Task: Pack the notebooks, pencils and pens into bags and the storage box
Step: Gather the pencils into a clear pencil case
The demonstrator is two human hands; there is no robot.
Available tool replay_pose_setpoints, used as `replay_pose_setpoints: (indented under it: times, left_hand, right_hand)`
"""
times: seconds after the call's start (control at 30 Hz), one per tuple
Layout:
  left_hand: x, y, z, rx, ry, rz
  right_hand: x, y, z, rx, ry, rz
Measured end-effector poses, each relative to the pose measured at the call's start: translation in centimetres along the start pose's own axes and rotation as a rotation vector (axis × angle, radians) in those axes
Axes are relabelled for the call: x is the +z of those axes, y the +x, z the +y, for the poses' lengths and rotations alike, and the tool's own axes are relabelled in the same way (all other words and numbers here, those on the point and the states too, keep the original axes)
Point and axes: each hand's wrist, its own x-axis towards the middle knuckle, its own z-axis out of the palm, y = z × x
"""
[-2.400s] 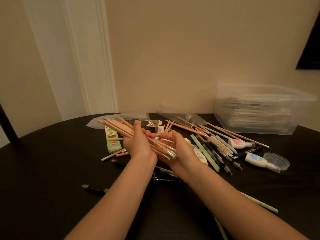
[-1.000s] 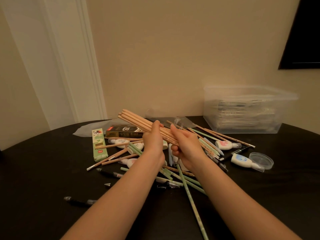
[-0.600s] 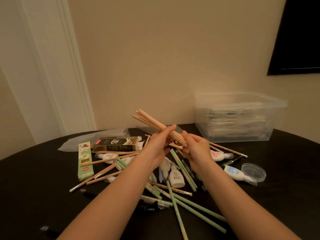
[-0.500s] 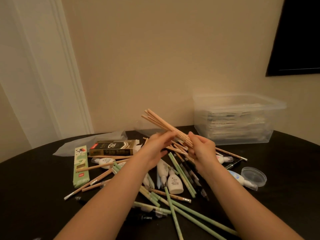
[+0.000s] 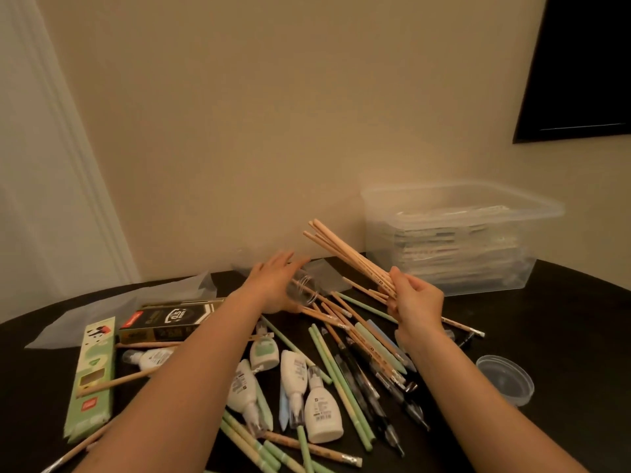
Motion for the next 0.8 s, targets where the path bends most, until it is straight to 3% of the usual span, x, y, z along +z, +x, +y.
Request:
replay_pose_setpoints:
  times: [0.13, 0.37, 0.5, 0.7, 0.8]
  left_hand:
    - [0.3, 1.2, -0.2, 0.046, 0.094, -0.04]
    - [-0.6, 0.0, -0.4, 0.094, 0.069, 0.219]
    - [-1.7, -2.2, -0.9, 0.079, -0.153, 0.416]
    - [-4.2, -6.7, -1.0, 0.046, -0.737, 0.765]
    - [-5.1, -9.4, -0.7, 0.053, -0.937, 0.837]
  right_hand:
    - [-0.5, 0.6, -0.2, 0.001, 0.001, -0.021]
    - [0.0, 0.1, -0.2, -0.005, 0.015, -0.04]
    - [0.3, -0.6, -0.7, -0.014, 0.065, -0.047]
    - [0.9, -2.9, -2.1, -0.042, 0.166, -0.095]
    - [1.6, -4.4, -2.8, -0.053, 0.175, -0.123]
